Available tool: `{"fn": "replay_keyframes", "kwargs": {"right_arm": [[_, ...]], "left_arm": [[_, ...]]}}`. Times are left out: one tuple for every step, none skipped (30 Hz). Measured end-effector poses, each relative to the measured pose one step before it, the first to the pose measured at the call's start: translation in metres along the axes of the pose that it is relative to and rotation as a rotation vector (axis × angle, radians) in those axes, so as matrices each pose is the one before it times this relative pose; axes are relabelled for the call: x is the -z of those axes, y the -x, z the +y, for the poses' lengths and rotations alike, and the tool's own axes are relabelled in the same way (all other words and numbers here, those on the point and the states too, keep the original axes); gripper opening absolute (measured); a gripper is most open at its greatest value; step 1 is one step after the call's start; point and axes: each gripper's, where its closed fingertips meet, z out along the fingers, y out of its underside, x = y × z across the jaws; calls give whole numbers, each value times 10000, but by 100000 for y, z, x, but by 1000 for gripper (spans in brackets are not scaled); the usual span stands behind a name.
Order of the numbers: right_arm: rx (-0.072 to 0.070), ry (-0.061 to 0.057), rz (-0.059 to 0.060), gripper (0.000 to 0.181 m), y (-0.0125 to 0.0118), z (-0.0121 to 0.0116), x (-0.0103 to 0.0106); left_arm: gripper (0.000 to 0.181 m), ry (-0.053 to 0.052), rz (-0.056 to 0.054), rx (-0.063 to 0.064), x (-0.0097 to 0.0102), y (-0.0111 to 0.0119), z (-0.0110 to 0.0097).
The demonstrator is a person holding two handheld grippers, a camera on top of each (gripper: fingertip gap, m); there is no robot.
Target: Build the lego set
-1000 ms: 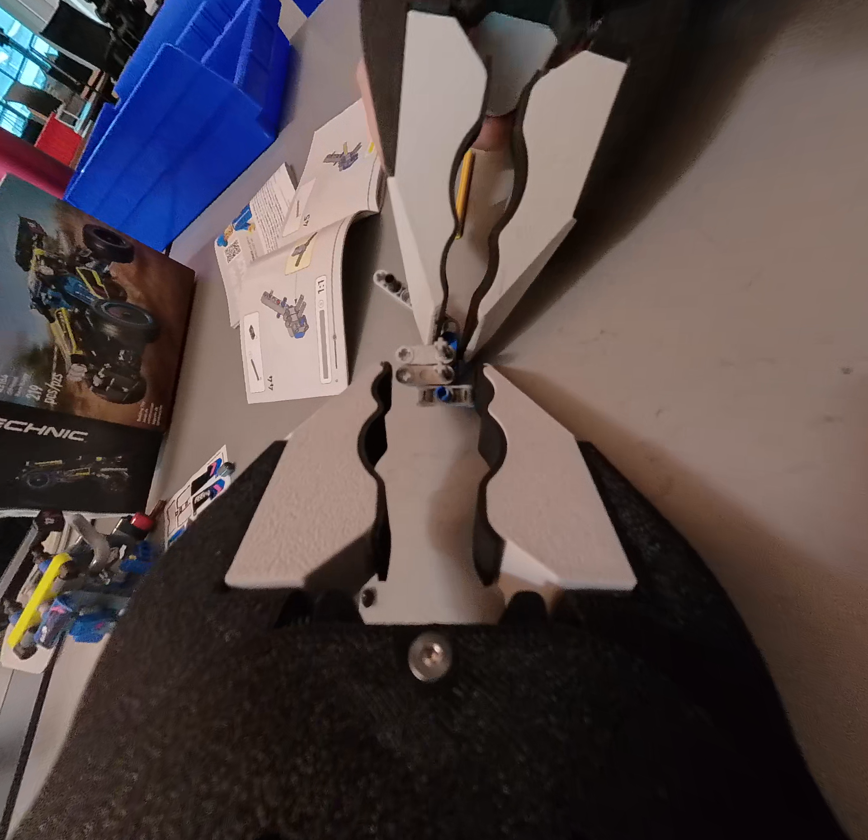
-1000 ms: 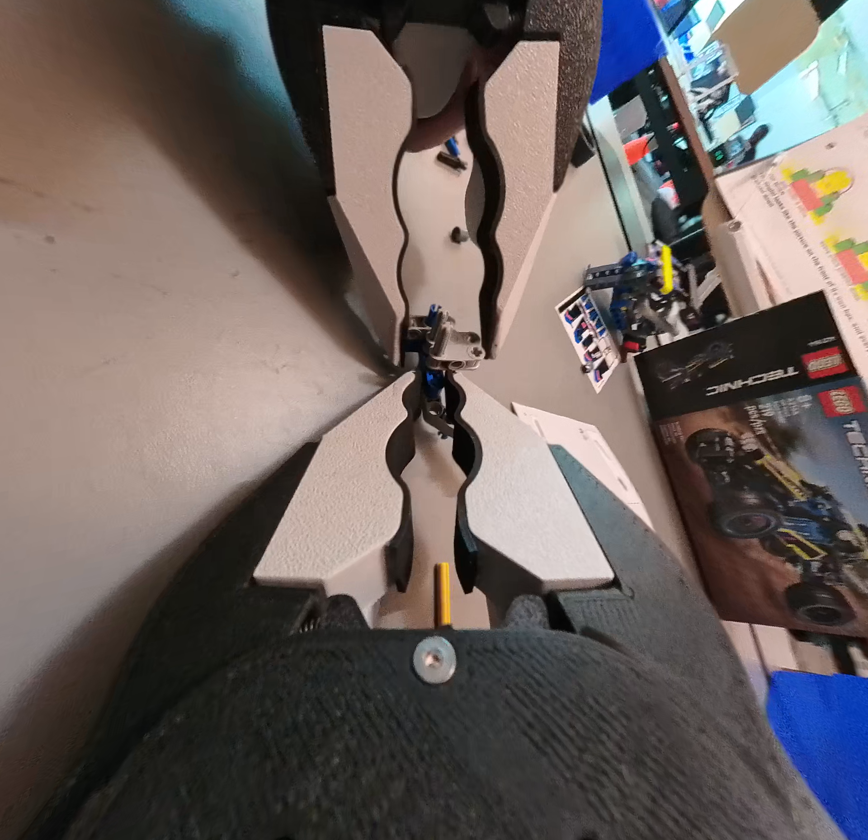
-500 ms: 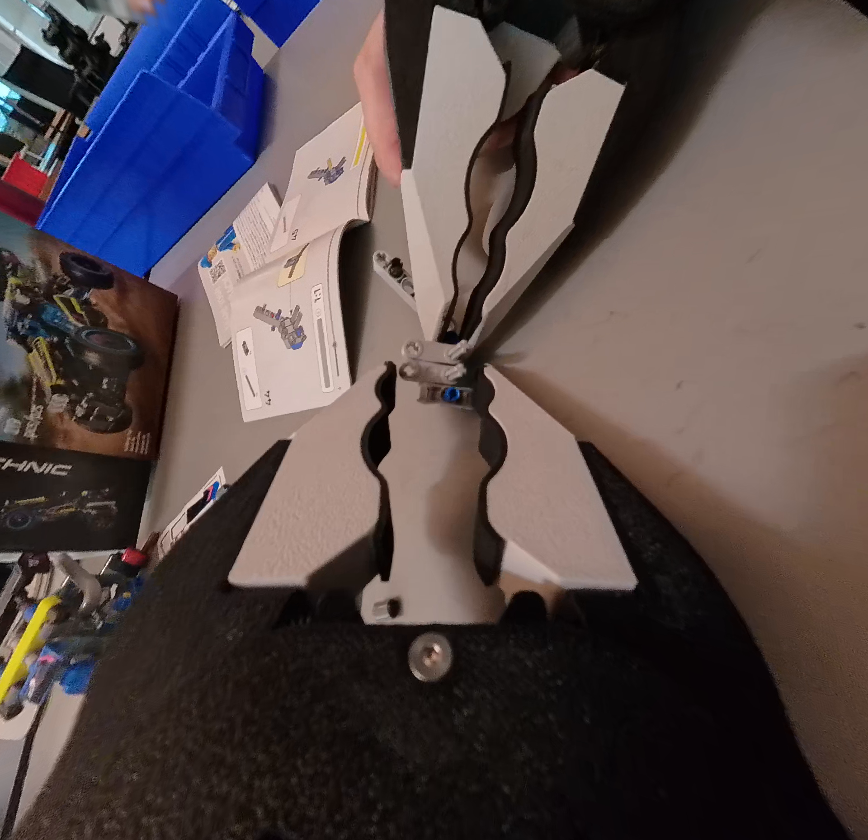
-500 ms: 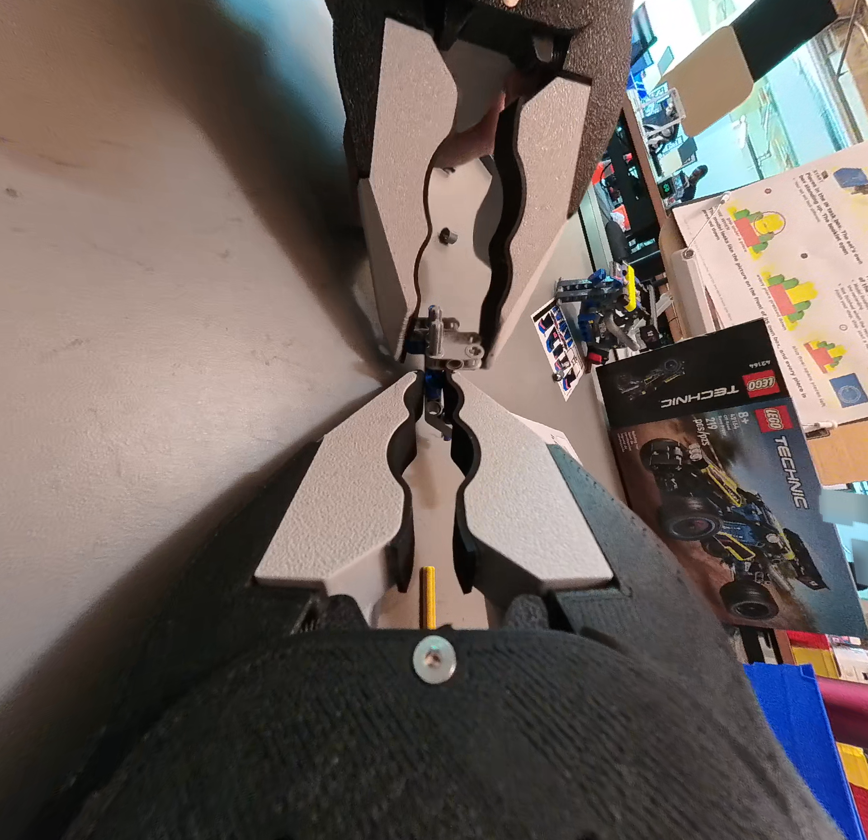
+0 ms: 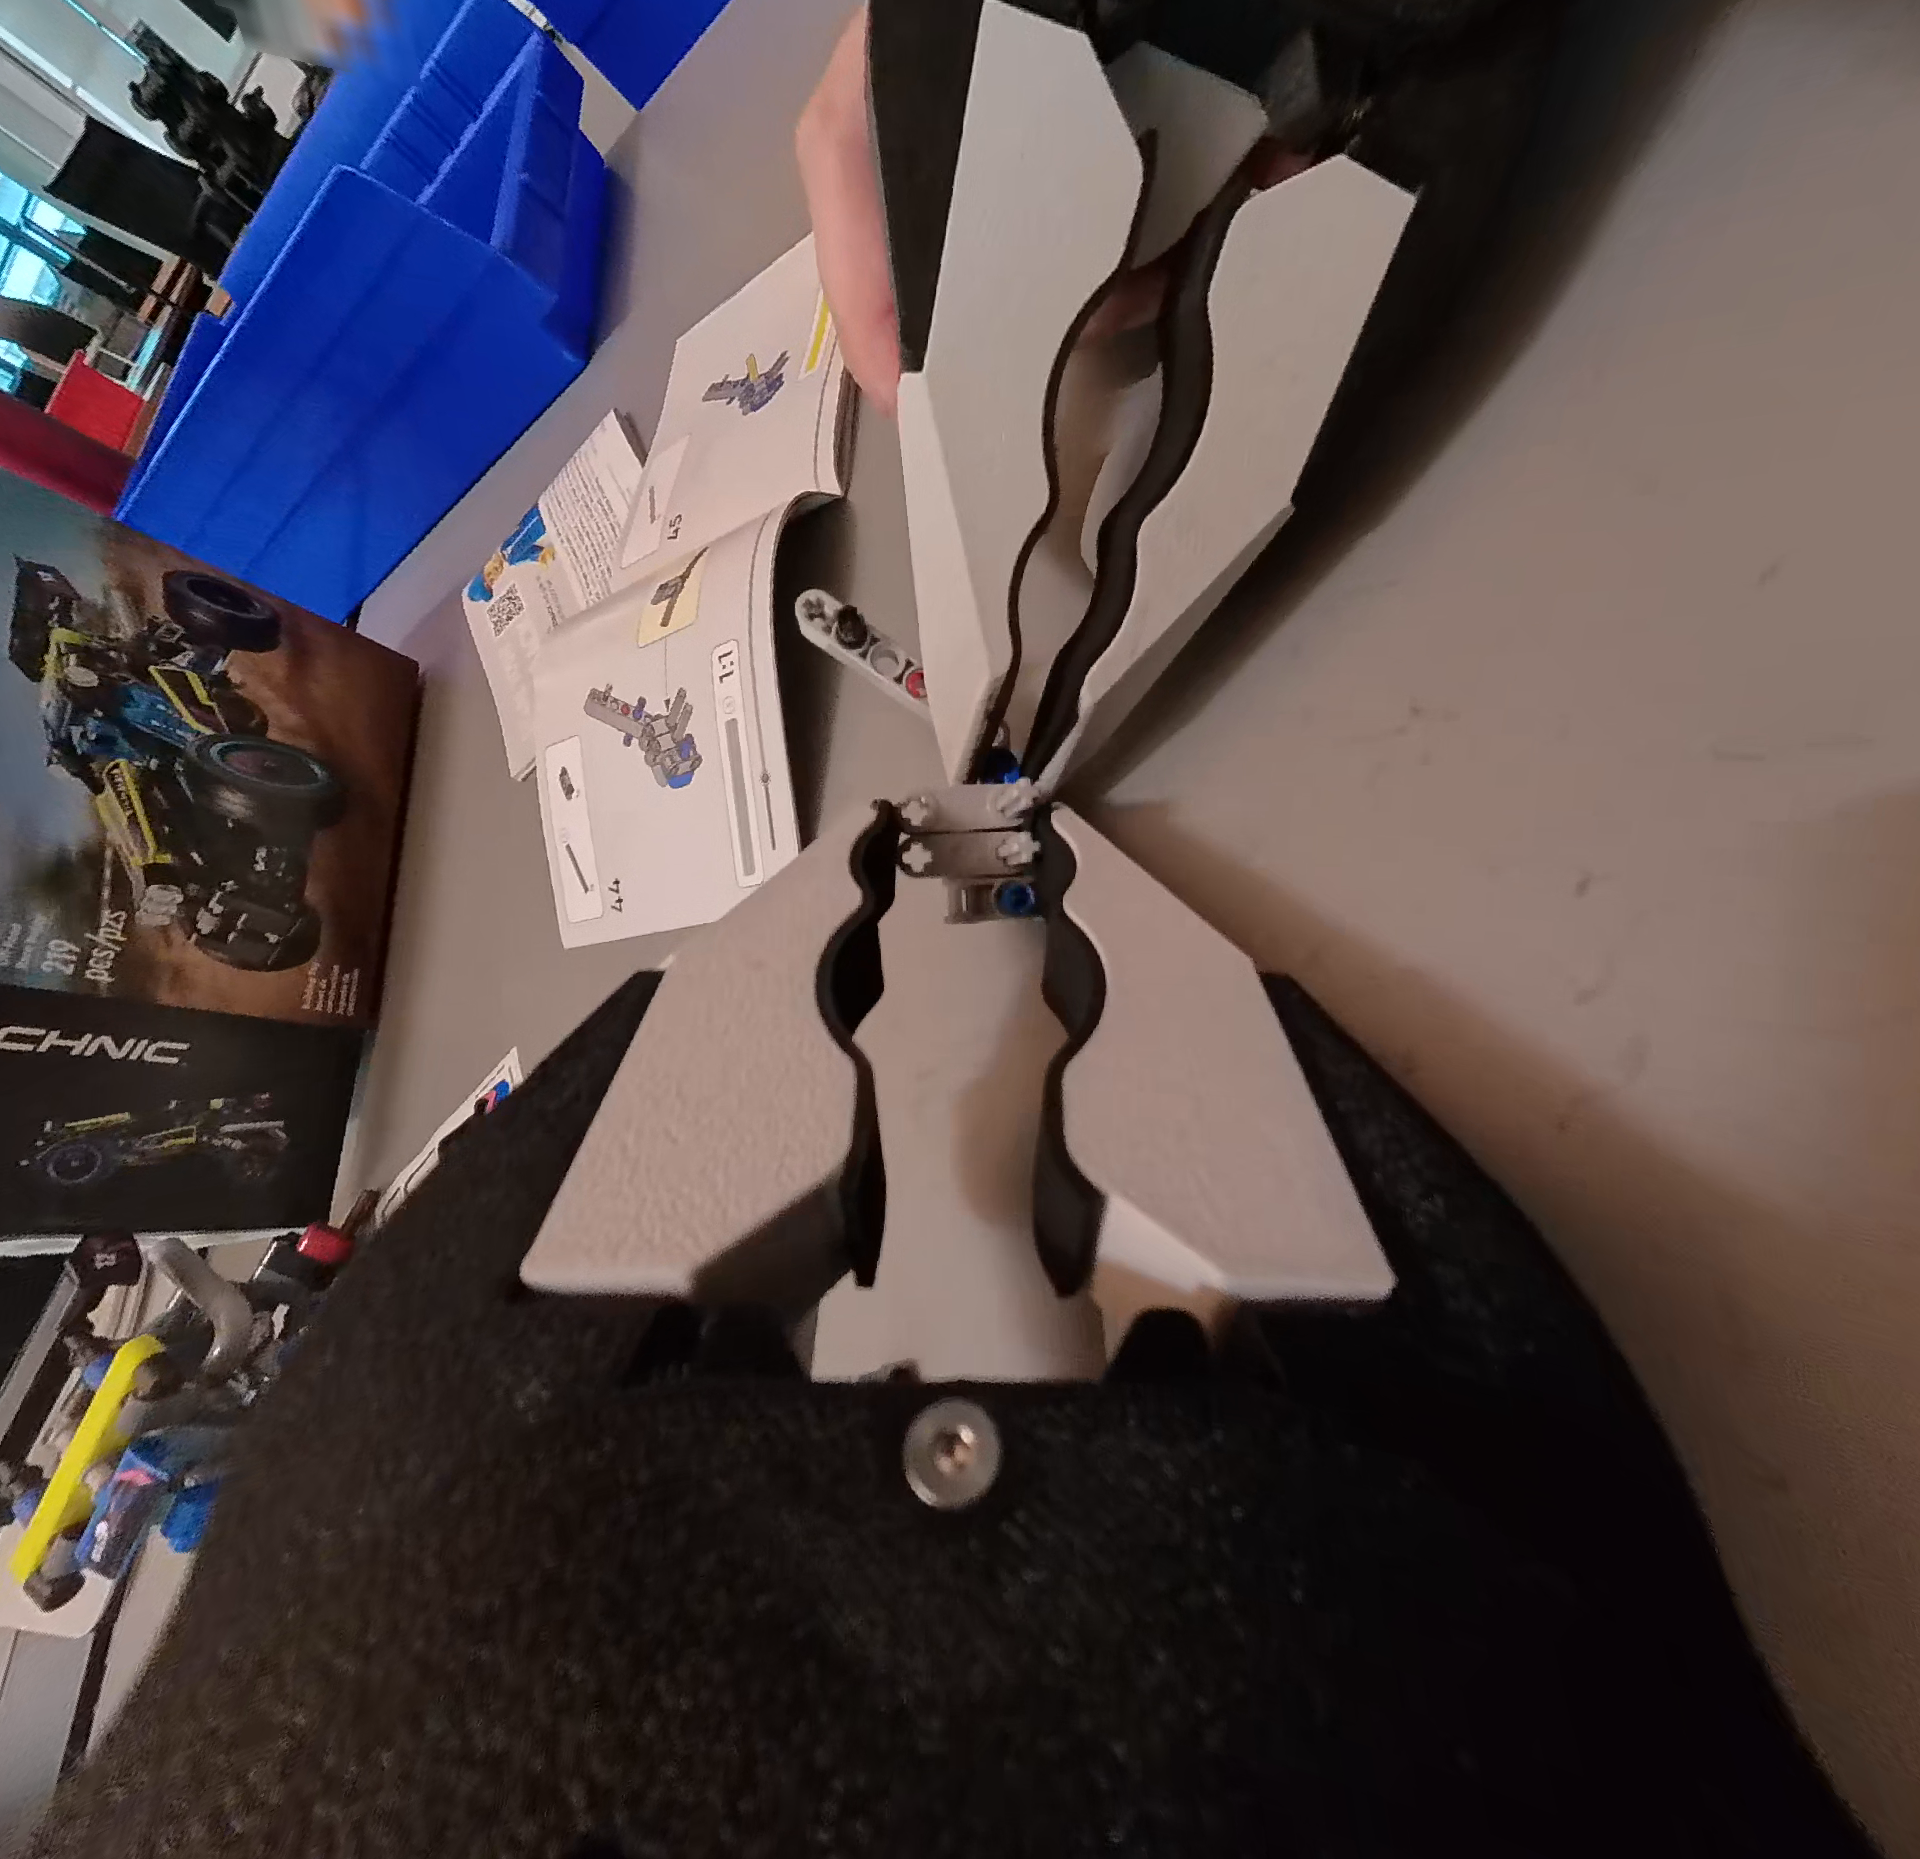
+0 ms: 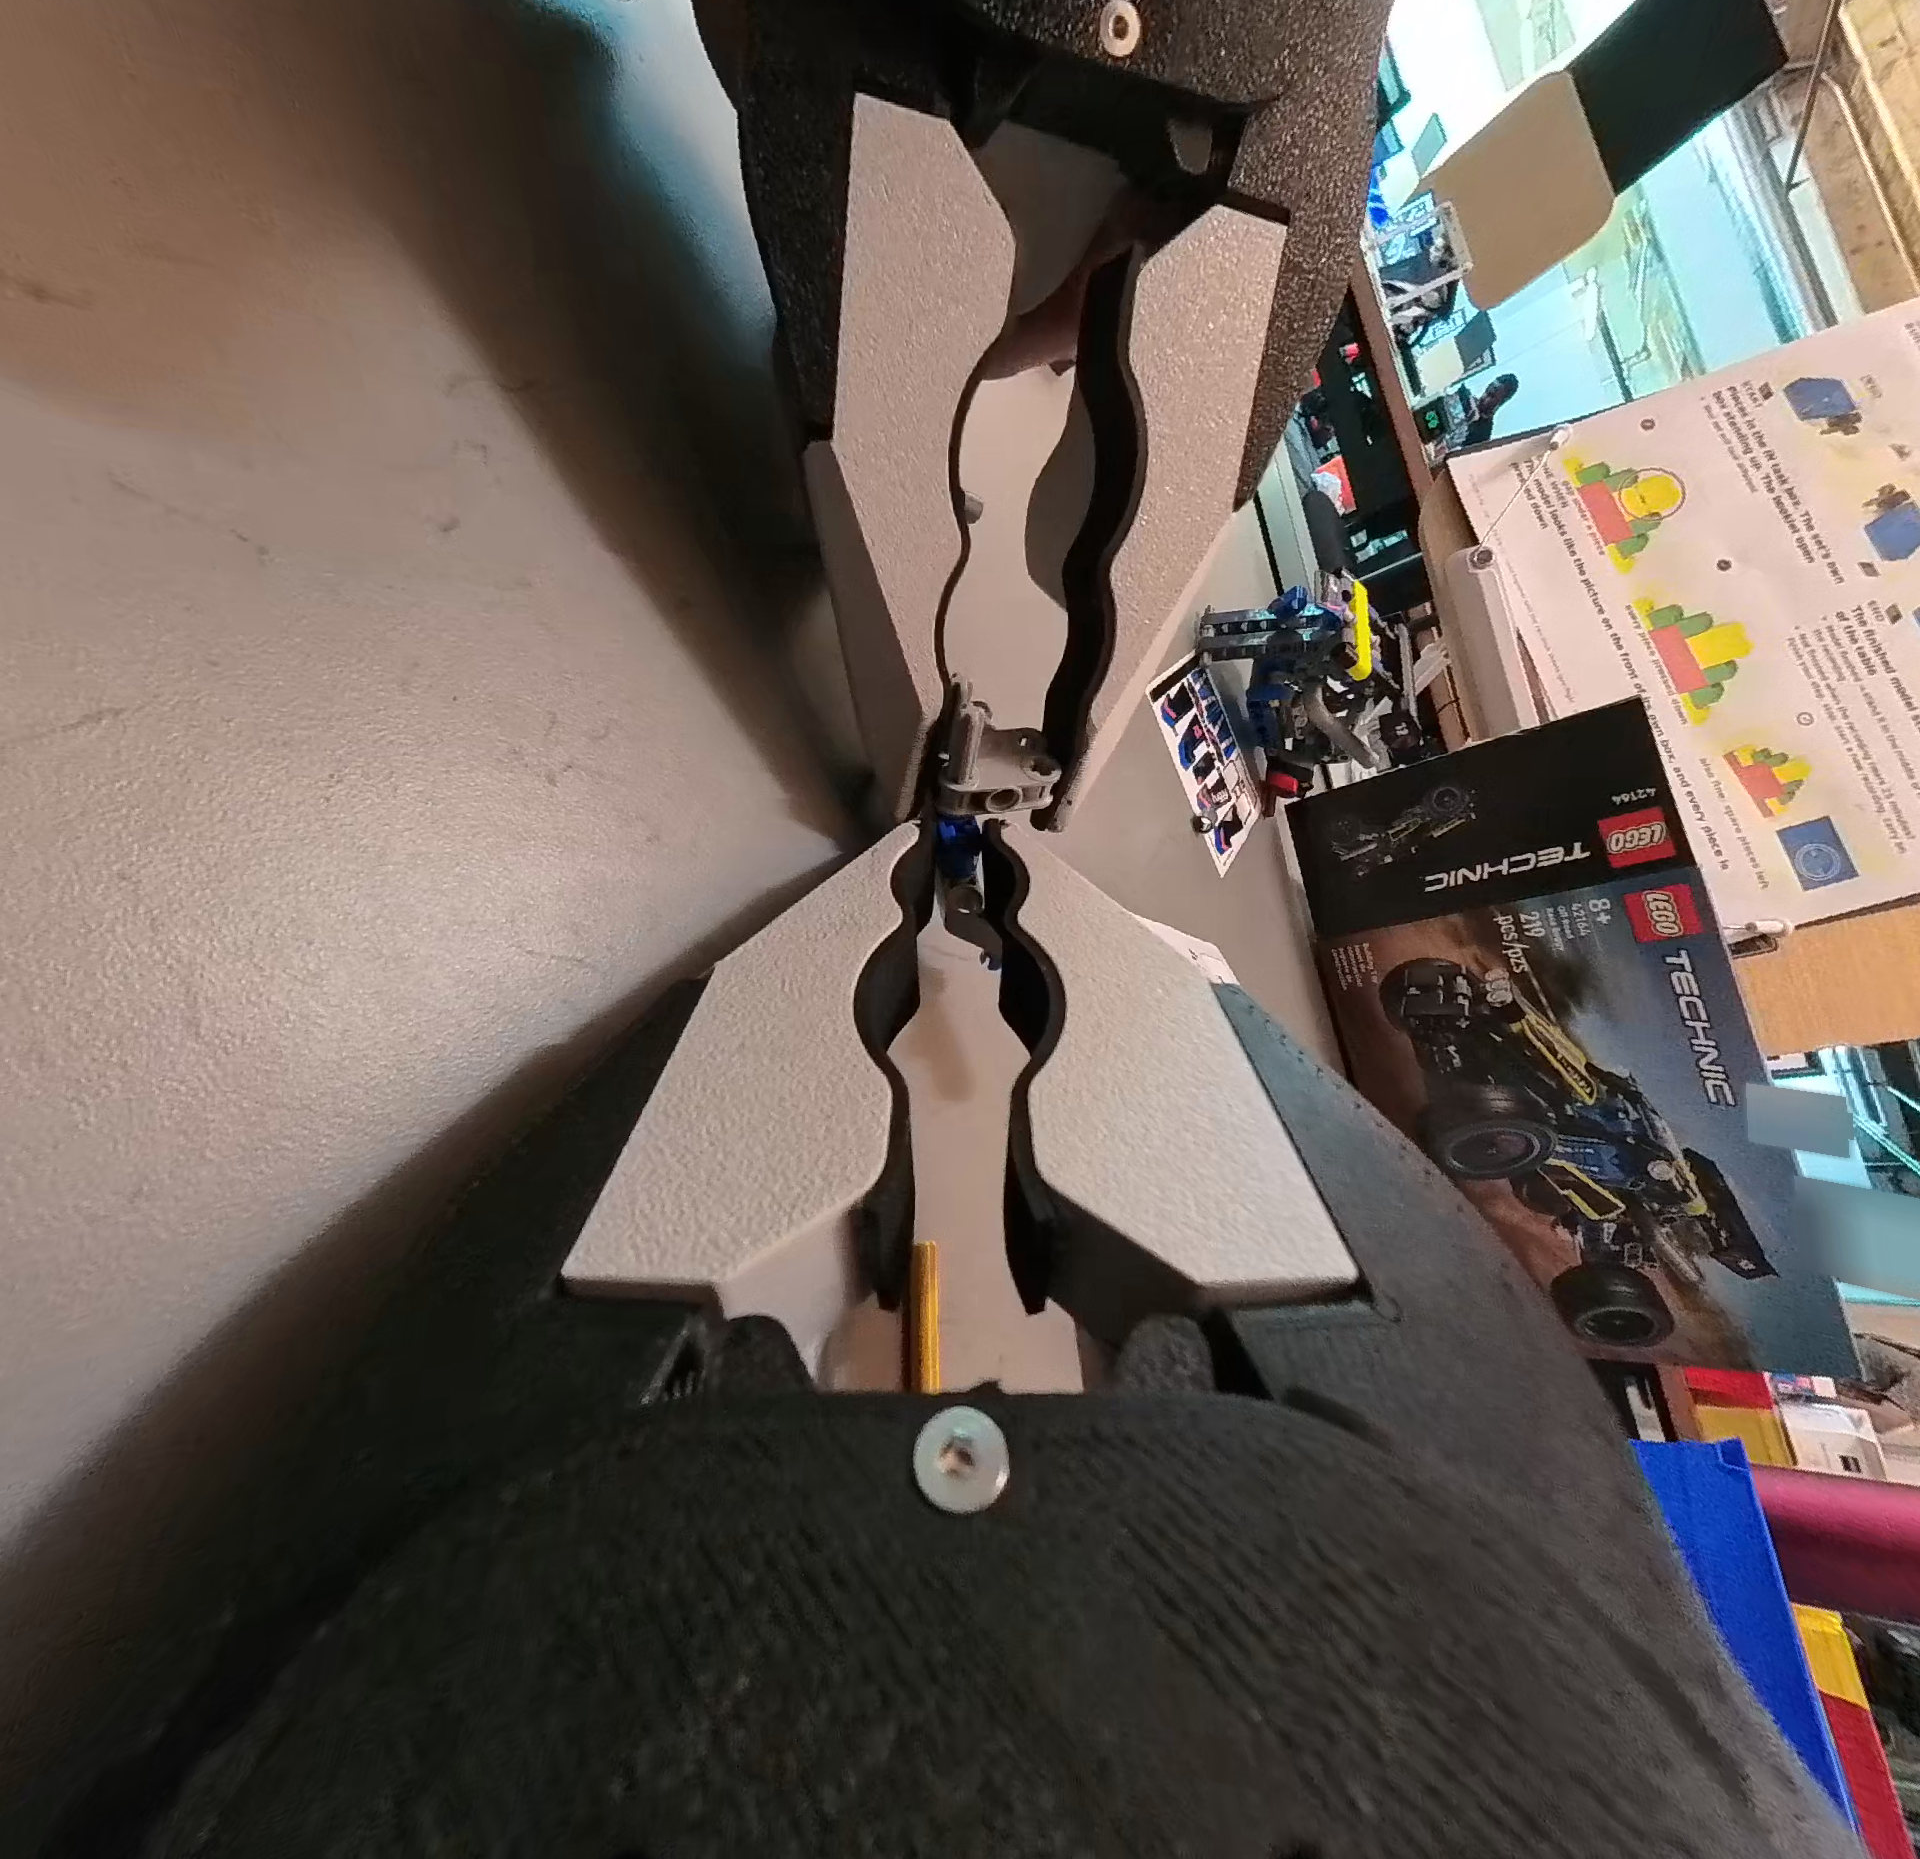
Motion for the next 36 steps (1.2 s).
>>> {"fn": "replay_keyframes", "kwargs": {"right_arm": [[17, -2, 15, 7, -12, 1, -5], [19, 7, 24, 7, -25, 14, 2], [27, 10, 42, 8, -42, 11, -4], [32, -3, 53, 9, -54, 4, 17], [44, -5, 35, 9, -16, 5, 13], [50, 0, 96, 11, -98, 4, 21], [40, -13, 91, 13, -93, -13, 25], [10, -26, 62, 15, -82, -20, 32], [-17, -21, 36, 15, -63, -21, 28], [-25, -30, 35, 16, -77, -32, 32], [-8, -42, 44, 18, -76, -63, 35], [16, -47, 50, 19, -65, -52, 30], [25, -50, 29, 20, -27, -68, 14], [24, -41, 38, 21, -43, -85, 27], [15, -51, 10, 23, -4, -87, 24], [0, -98, -93, 25, 139, -148, 36], [0, -55, 11, 26, -12, -111, 42], [-16, -48, 88, 26, -141, -104, 61], [-41, -70, 32, 26, -69, -93, 53], [-50, -50, -27, 26, 16, -64, 29], [-17, -9, 35, 26, -70, -18, 31], [11, -23, 18, 26, -18, -48, 30], [12, -41, -19, 26, 52, -82, 23], [17, -10, 7, 25, 16, -37, 21], [22, 49, 36, 25, -43, 56, 8], [0, 74, 7, 25, -5, 132, -24], [-23, 78, -43, 24, 52, 166, -51], [-7, 117, 22, 23, -48, 198, -58], [-5, 76, 63, 23, -110, 130, -10], [-26, -19, 29, 22, -68, -13, 22], [-47, -57, 20, 21, -63, -84, 42], [-53, -54, 22, 21, -73, -78, 18], [-29, -58, -39, 21, 32, -87, 7], [11, -82, -21, 21, 35, -147, -11], [30, -77, 13, 22, 15, -167, -13], [14, -3, -42, 22, 94, -39, -48]], "left_arm": [[23, 1, -6, 14, -3, 21, 2], [23, 4, -14, 0, -2, 14, 12], [23, 1, -28, -15, -8, 22, 1], [23, -5, -31, -26, -12, 18, -3], [23, -5, -26, -29, -8, 6, -8], [23, -1, -22, -26, -5, -2, -2], [23, -4, -16, -21, 11, -2, -13], [23, -11, -4, -13, 1, -15, -20], [23, -17, -9, 7, 20, 10, -15], [23, -23, -7, 22, 29, 16, -25], [23, -23, 11, 23, 38, -12, -37], [23, -18, 3, 30, 49, -5, -23], [23, -11, 5, 32, 51, -19, -24], [23, -4, 10, 30, 58, -28, -1], [22, 27, -6, 43, 51, -7, 43], [22, 88, -25, 53, 47, 40, 146], [22, 114, -37, 39, 23, 72, 230], [22, 55, -37, 37, 46, 86, 146], [22, 10, -50, 70, 53, 126, 59], [22, 29, -77, 94, 62, 169, 85], [22, 31, -41, 77, 42, 109, 84], [22, 14, -9, 41, 61, 38, 55], [22, 10, -34, 37, 56, 65, 39], [22, 21, -28, 50, 44, 53, 44], [22, 29, -6, 54, 33, 33, 55], [22, 26, 13, 57, 23, 17, 39], [22, 13, 25, 67, 22, -8, -3], [22, -4, 37, 84, 20, -11, -45], [22, 10, 50, 123, 12, -13, -50], [22, 48, 34, 161, -6, 27, -42], [22, 51, 50, 174, 3, 13, -53], [22, 12, 157, 194, 6, -158, -125], [22, -25, 259, 204, 18, -320, -167], [22, -33, 222, 156, 17, -305, -189], [22, -16, 95, 38, 19, -175, -159], [22, -5, 2, -74, 35, -85, -144]]}}
